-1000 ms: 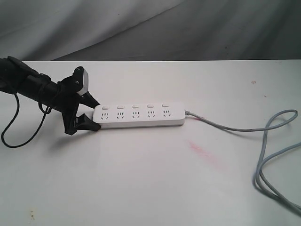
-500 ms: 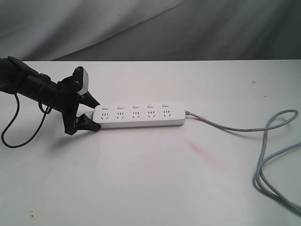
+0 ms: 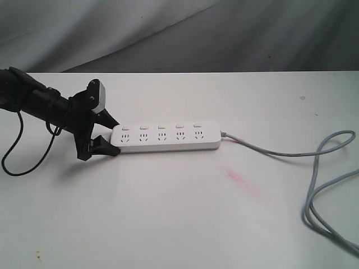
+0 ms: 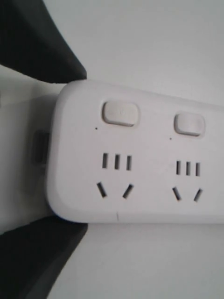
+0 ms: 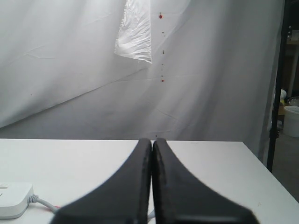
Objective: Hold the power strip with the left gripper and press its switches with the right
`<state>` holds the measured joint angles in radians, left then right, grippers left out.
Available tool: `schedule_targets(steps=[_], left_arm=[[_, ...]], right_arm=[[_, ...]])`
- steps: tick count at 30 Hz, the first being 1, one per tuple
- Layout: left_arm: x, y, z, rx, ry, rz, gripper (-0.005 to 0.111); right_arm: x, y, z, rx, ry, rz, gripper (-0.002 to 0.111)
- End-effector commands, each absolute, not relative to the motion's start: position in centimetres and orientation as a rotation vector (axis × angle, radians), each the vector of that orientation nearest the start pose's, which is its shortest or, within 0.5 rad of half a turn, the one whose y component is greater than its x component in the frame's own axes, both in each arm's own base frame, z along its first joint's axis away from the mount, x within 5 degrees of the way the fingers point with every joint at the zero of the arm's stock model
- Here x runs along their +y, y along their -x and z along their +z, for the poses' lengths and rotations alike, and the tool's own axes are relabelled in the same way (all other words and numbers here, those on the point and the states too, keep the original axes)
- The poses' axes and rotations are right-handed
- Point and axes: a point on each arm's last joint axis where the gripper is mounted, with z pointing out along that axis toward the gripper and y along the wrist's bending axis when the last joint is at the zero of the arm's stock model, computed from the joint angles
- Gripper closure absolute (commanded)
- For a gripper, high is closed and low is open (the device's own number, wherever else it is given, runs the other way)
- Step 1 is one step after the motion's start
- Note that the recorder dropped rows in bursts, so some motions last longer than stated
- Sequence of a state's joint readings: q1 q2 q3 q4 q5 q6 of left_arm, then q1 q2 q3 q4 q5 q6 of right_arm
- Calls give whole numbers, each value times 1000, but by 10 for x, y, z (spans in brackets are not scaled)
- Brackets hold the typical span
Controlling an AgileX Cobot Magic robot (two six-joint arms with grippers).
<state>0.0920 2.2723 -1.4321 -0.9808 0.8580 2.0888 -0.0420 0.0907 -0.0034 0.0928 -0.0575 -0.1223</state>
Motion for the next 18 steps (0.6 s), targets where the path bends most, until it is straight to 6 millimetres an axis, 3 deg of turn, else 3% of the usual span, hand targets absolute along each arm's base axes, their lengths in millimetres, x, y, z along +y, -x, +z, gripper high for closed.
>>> schedule_targets(steps=[1, 12, 18], left_arm=[[-18, -431, 91, 1962, -1506, -470, 40], [-18, -431, 91, 1962, -1506, -470, 40], [-18, -431, 91, 1962, -1506, -470, 40]], right_arm=[[-4, -63, 213, 1513, -22, -65, 108], [-4, -63, 213, 1513, -22, -65, 108], [-3, -63, 209, 1607, -15, -55, 108]])
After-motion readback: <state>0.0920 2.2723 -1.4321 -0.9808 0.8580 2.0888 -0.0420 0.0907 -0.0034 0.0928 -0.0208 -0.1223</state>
